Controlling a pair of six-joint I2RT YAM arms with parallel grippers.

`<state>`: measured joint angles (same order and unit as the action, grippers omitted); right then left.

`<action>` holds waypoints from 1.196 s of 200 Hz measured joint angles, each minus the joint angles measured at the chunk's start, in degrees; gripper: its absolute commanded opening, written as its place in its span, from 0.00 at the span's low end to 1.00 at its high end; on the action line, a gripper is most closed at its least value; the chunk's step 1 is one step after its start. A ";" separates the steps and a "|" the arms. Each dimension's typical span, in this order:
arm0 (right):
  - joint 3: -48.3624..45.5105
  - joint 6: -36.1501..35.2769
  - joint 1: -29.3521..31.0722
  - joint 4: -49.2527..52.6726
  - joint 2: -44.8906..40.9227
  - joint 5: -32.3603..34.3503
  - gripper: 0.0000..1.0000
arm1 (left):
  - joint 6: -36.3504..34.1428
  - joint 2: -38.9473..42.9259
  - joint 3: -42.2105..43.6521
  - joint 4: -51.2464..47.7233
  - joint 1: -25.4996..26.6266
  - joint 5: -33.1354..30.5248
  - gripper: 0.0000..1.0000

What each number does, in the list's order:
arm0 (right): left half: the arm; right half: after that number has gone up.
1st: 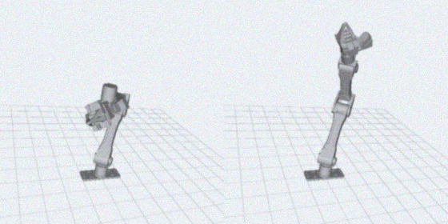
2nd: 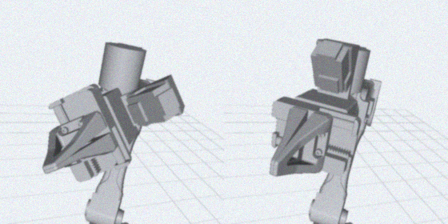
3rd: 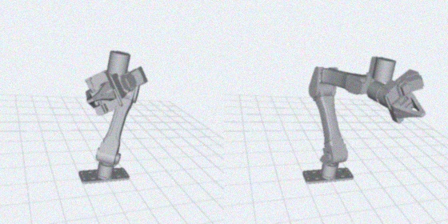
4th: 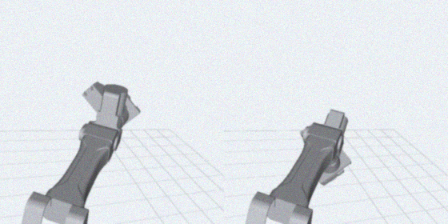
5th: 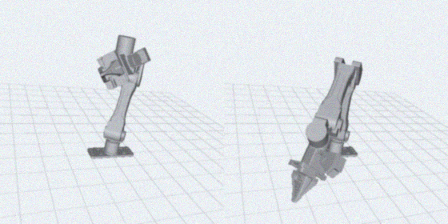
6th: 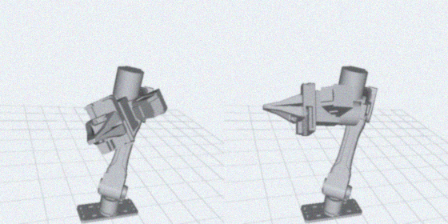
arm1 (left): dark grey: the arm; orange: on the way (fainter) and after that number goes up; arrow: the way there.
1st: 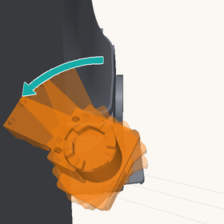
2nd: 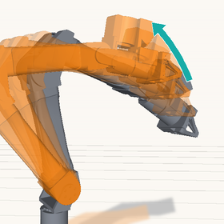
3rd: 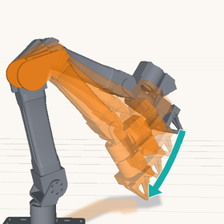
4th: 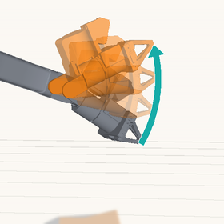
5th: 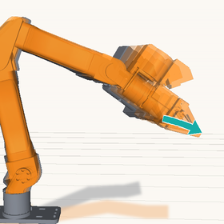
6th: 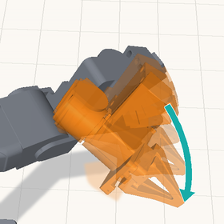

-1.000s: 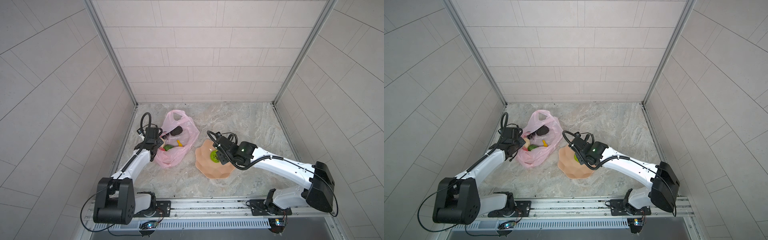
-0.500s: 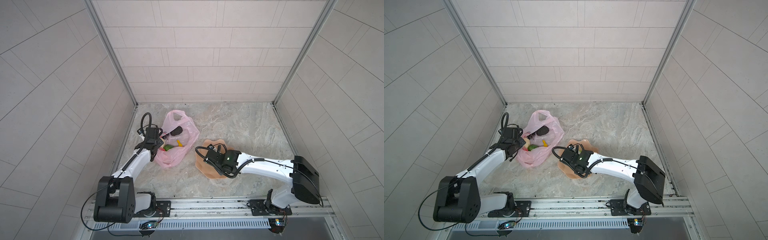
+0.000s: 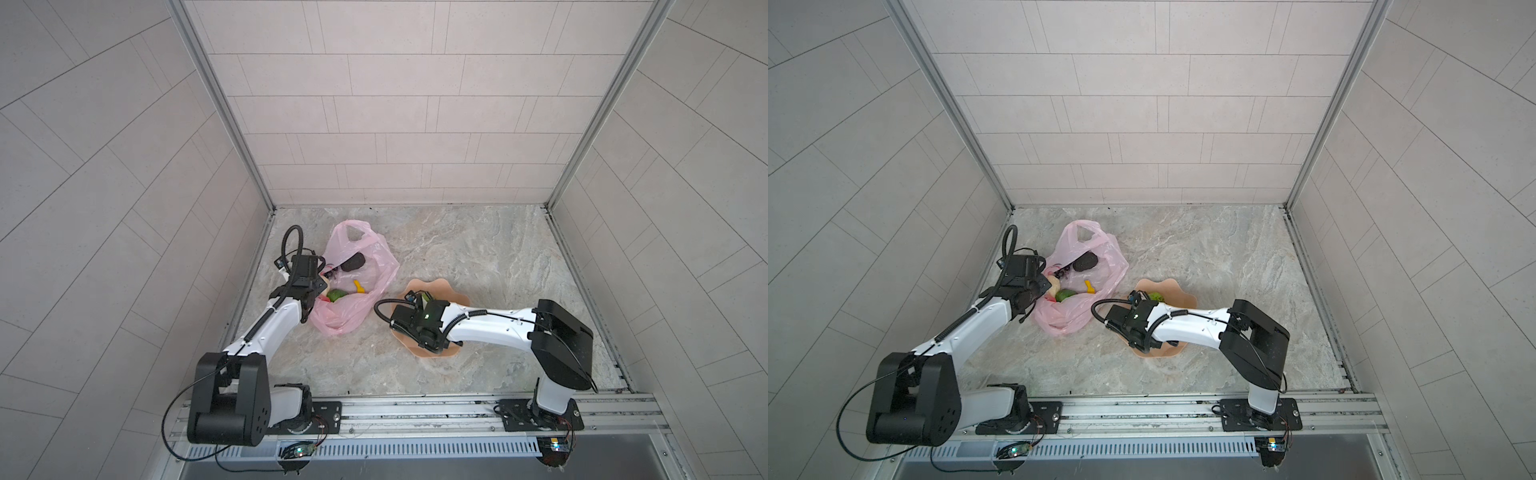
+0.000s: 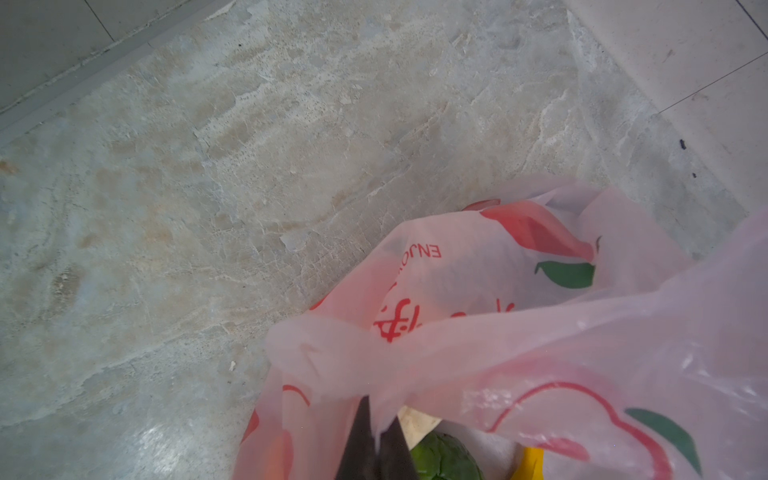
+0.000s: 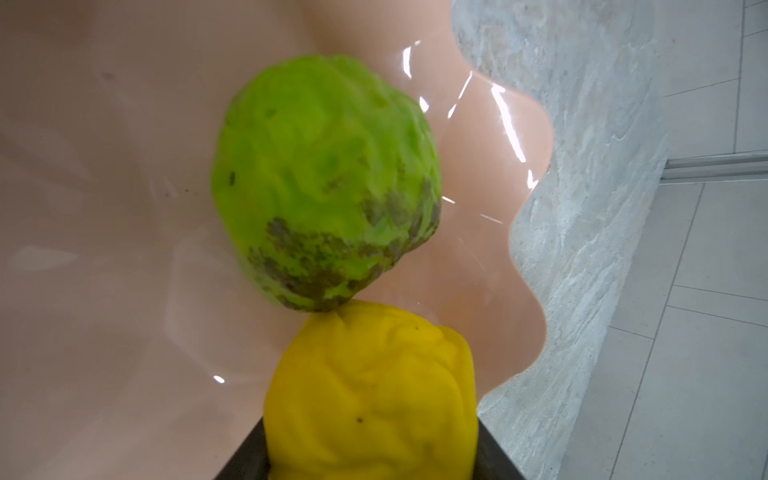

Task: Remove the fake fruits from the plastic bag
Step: 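Lower the lemon into the bowl beside the custard apple and open the right gripper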

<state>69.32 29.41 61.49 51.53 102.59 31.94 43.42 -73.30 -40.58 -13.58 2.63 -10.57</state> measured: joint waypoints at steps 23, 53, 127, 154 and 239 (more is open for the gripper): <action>1.44 0.22 0.00 0.72 1.64 1.70 0.58 | 0.00 0.00 0.00 0.00 0.00 0.00 0.00; 1.92 0.42 0.02 0.85 3.69 2.36 0.61 | 0.00 0.00 0.00 0.00 0.00 0.00 0.00; 1.92 -0.02 1.20 0.74 4.46 1.70 0.74 | 0.00 0.00 0.00 0.00 0.00 -0.13 0.00; 1.92 -0.37 1.81 0.66 4.46 1.44 0.72 | 0.00 0.00 0.00 -0.02 0.00 -0.17 0.00; 3.21 0.42 4.48 0.81 4.00 -2.67 0.72 | -0.07 0.00 0.00 -0.04 0.00 -0.63 0.00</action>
<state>72.53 29.82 65.98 52.34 106.59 29.28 43.35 -73.30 -40.58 -13.63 2.63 -11.20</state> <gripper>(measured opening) 0.718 0.048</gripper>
